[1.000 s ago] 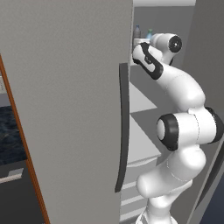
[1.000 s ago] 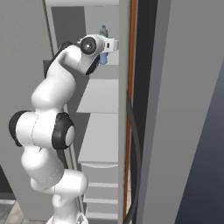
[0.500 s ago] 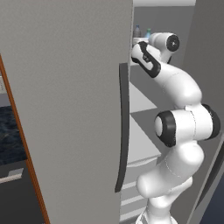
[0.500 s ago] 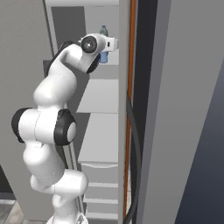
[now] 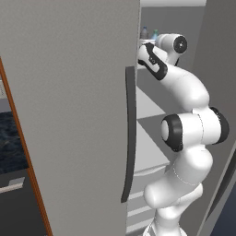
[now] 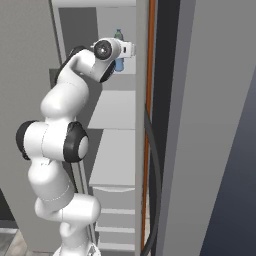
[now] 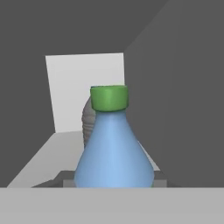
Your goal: Take the bottled waters from the counter and place them in the freezer to freeze. Close the freezer door after placing the bottles.
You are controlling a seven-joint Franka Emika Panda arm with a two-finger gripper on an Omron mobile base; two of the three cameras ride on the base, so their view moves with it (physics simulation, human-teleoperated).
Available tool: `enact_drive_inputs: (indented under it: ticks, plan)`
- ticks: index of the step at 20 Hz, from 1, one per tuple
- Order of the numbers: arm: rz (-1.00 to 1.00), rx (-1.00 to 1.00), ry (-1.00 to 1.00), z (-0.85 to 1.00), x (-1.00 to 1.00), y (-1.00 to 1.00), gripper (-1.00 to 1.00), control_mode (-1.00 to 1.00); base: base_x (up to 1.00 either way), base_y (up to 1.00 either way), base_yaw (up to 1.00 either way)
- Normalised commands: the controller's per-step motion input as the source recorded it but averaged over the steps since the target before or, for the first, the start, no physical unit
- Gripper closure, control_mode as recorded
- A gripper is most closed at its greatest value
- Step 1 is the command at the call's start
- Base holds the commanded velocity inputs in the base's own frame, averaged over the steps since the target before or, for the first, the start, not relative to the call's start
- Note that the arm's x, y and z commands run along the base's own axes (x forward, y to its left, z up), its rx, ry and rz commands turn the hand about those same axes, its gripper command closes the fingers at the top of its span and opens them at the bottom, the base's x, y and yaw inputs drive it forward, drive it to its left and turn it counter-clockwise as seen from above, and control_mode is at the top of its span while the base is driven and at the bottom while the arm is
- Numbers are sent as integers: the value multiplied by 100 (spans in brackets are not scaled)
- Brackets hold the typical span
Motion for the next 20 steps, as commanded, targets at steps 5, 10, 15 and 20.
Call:
enact_drive_inputs:
  ticks: [5,10,15,20]
  plan:
    - [0,0,0,-1,1,0,100,-100,0,0,0]
    - [0,0,-1,-3,0,0,100,-100,0,0,0]
    - [0,0,0,0,0,0,100,-100,0,0,0]
    - [0,0,0,0,0,0,-100,-100,0,0,0]
